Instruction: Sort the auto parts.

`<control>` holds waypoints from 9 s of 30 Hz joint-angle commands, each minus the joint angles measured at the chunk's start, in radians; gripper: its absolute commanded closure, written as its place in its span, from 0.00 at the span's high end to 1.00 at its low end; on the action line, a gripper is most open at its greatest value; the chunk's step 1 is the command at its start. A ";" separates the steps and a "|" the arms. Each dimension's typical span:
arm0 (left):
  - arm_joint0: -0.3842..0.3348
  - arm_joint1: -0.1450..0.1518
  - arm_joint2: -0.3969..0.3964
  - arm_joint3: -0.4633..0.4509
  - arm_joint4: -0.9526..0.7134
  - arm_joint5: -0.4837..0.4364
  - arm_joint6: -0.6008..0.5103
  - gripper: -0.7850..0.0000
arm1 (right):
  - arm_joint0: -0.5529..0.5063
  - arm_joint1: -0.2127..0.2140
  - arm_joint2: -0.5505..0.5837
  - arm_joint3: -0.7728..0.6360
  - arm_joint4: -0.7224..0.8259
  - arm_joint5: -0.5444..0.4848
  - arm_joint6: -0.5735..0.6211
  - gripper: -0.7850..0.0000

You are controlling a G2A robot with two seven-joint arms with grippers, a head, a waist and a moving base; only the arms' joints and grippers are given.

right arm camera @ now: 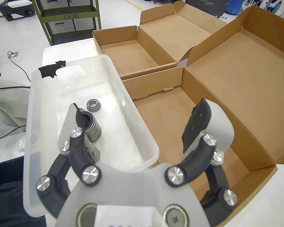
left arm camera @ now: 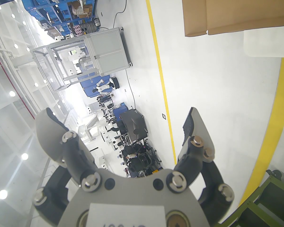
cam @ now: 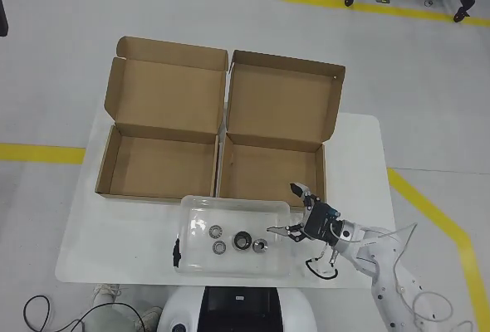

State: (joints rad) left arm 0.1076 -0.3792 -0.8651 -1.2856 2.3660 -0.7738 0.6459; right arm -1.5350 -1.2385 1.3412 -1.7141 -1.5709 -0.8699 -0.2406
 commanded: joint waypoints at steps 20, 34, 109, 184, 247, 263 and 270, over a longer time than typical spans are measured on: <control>0.000 0.000 0.000 0.000 0.000 0.000 0.000 1.00 | 0.019 0.008 -0.058 -0.069 -0.051 -0.045 0.066 1.00; 0.000 0.000 0.000 0.000 0.000 0.000 0.000 1.00 | 0.110 -0.002 -0.253 -0.107 -0.065 -0.067 0.341 0.98; 0.000 0.000 0.000 0.000 0.000 0.000 0.000 1.00 | 0.310 0.007 -0.476 0.012 0.129 0.011 0.623 0.00; 0.000 0.000 0.000 0.000 0.000 0.000 0.000 1.00 | 0.604 -0.025 -0.281 -0.032 0.278 0.080 0.182 0.00; 0.000 0.000 0.000 0.000 0.000 0.000 0.000 1.00 | 0.971 -0.178 -0.728 0.814 0.429 0.029 0.633 0.25; 0.000 0.000 0.000 0.000 0.000 0.000 0.000 1.00 | 1.006 -0.208 -0.745 0.904 0.404 0.010 0.575 0.86; 0.000 0.000 0.000 0.000 0.000 0.000 0.000 1.00 | 1.005 -0.185 -0.701 0.829 0.360 0.028 0.562 0.92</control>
State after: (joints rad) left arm 0.1076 -0.3792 -0.8651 -1.2856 2.3660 -0.7738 0.6459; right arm -0.5272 -1.4296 0.6297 -0.8633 -1.2010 -0.8454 0.3194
